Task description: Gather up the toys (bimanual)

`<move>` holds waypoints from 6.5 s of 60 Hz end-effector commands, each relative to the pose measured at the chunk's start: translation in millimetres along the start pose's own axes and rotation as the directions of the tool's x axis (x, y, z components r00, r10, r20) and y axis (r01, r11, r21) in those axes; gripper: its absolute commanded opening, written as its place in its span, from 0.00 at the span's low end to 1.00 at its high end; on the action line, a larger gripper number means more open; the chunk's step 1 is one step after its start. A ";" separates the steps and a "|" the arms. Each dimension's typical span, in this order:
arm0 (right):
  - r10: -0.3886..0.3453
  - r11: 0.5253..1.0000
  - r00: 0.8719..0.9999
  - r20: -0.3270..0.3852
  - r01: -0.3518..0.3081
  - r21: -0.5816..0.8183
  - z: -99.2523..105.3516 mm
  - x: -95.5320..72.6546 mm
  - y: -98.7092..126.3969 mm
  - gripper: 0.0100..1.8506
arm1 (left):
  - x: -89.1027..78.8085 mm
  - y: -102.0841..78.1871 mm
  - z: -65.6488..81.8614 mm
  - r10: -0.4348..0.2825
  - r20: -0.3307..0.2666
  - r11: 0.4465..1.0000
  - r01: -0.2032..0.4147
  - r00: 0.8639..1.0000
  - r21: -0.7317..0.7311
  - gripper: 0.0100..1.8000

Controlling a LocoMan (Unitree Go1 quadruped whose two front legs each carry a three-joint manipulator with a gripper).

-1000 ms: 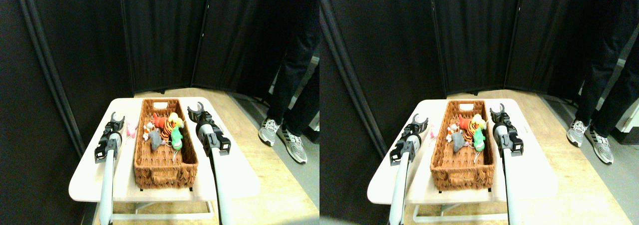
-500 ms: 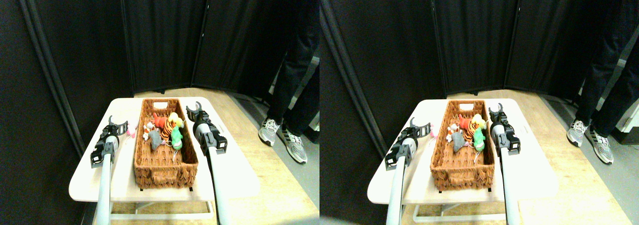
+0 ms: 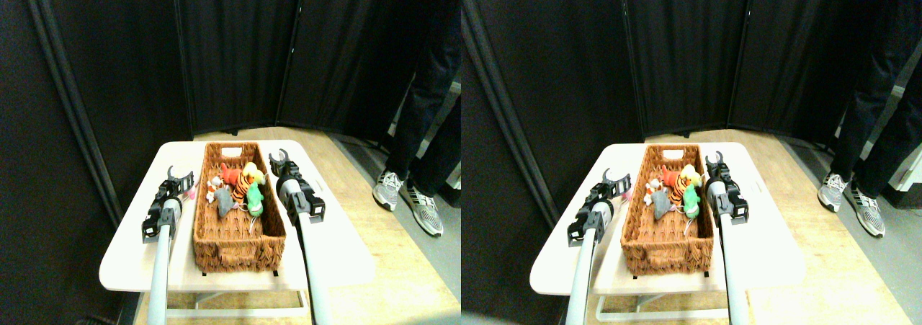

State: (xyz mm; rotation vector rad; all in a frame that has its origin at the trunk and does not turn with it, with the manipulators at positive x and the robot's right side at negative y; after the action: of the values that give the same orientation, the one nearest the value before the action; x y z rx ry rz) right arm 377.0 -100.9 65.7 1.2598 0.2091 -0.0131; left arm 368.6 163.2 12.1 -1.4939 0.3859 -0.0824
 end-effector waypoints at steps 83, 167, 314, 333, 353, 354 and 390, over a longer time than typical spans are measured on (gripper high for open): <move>0.015 1.000 0.998 0.056 -0.015 0.002 0.1 12.7 4.5 0.07 | 42.8 31.2 -5.6 0.038 0.101 0.992 -0.026 0.994 -0.120 0.32; 0.035 0.999 0.997 0.062 -0.036 0.006 2.6 16.5 5.1 0.17 | 20.8 4.5 14.3 -0.058 0.300 0.998 0.048 0.952 0.039 0.00; -0.034 0.999 0.984 0.177 0.031 0.023 21.1 31.8 -21.0 0.20 | 10.0 -67.9 -77.2 0.011 -0.111 0.994 0.002 0.994 0.110 0.35; -0.041 0.999 0.981 0.190 0.039 0.013 25.2 31.6 -23.8 0.18 | 7.0 -70.4 -74.7 0.016 -0.140 0.979 0.013 0.990 0.203 0.38; -0.040 0.999 0.984 0.171 0.038 0.013 32.3 28.6 -25.5 0.16 | -9.2 -68.4 -37.2 -0.003 -0.025 0.921 0.013 1.000 0.389 0.31; -0.040 0.999 0.984 0.171 0.038 0.013 32.3 28.6 -25.5 0.16 | -9.2 -68.4 -37.2 -0.003 -0.025 0.921 0.013 1.000 0.389 0.31; -0.028 0.998 1.000 0.001 0.027 0.063 34.9 -1.0 -30.4 0.20 | -21.2 -25.4 9.2 -0.036 0.157 0.897 -0.038 0.987 0.441 0.26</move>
State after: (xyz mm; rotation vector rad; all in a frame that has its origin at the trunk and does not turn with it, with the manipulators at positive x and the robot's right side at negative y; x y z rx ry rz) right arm 381.5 -142.6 37.7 1.2933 0.2465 -0.0941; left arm 354.0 176.7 44.0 -1.0319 0.2416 -0.0621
